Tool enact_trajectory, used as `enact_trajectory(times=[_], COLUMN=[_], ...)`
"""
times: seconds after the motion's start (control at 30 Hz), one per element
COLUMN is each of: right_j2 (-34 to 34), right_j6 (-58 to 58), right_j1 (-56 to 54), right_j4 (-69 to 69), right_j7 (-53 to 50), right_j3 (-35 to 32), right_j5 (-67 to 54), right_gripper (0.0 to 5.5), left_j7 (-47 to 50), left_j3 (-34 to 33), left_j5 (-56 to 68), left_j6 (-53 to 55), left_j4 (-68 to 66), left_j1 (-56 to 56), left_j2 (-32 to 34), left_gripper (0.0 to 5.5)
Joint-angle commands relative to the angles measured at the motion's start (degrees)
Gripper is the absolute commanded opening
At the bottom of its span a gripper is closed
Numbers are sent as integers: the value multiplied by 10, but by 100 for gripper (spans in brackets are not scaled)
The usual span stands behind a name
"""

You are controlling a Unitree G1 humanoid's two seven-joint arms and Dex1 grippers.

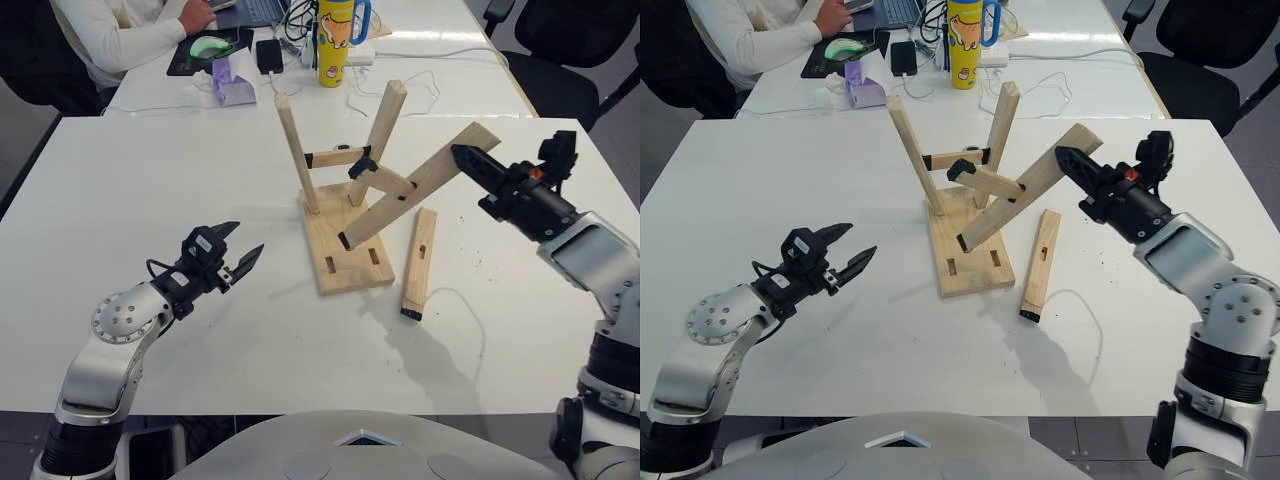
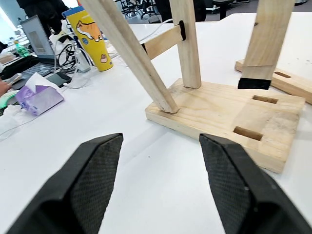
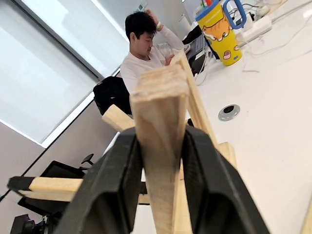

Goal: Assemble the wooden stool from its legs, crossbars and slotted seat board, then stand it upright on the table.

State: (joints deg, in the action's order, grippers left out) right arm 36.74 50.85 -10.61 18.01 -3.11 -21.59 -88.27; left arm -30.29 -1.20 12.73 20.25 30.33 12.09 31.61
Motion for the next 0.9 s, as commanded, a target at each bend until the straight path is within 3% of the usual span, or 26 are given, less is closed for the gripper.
enact_trajectory(times=[0.03, 0.33, 0.9], right_j2=[10, -1, 1], right_j6=[-2, -28, -19], right_j1=[18, 70, 78], right_j4=[59, 108, 121], right_j7=[-2, 25, 26], right_j3=[32, 45, 14], right_j5=[76, 178, 156], right_gripper=[104, 104, 104], left_j7=[30, 65, 86], left_j3=[-5, -26, -50], left_j5=[-14, -3, -5], left_j6=[-13, -18, -30], left_j4=[-8, -7, 4], left_j1=[4, 10, 46], left_j2=[-26, -68, -95], left_gripper=[291, 291, 291])
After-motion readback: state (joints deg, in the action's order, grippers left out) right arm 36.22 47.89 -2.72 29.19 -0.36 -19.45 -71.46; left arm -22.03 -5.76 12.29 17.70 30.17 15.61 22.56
